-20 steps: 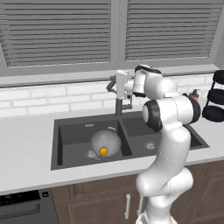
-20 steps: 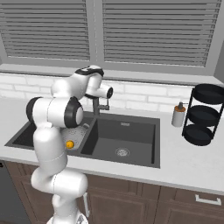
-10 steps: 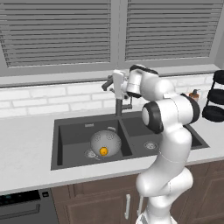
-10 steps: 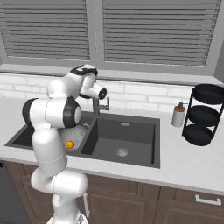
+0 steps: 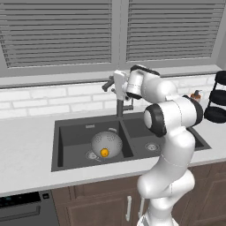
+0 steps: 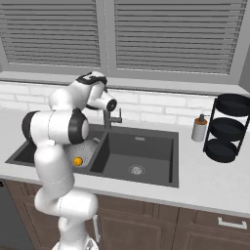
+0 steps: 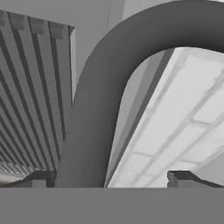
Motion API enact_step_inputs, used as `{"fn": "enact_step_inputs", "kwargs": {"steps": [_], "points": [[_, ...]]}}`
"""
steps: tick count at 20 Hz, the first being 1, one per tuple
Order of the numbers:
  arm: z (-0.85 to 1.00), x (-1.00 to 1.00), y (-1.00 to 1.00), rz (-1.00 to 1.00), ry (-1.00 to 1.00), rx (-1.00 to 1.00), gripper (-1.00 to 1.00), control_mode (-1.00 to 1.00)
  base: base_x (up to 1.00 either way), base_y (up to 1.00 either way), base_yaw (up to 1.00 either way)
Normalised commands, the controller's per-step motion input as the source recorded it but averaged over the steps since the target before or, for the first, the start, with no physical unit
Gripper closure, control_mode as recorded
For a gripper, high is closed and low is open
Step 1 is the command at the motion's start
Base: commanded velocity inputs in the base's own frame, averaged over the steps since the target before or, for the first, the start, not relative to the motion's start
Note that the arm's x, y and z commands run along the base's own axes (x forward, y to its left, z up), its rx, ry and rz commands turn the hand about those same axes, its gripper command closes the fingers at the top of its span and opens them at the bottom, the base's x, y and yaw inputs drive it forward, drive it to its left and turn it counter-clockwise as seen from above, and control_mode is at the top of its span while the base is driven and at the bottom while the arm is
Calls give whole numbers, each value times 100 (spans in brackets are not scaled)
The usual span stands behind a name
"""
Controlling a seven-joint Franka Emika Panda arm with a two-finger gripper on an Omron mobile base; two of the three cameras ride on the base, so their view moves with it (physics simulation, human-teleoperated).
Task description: Put the colander in the sink, put the tangerine in the colander, and turn on the sink faucet and pour water over the colander.
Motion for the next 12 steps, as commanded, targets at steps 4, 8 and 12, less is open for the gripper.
{"fn": "enact_step_inputs", "kwargs": {"steps": [4,8,12], "points": [[30,-73,-3,0,-3,4,-100,-100,0,0,0],[52,-81,-1,0,-10,4,-100,-100,0,0,0],[39,-83,-18,-3,-3,3,-100,-100,0,0,0]]}}
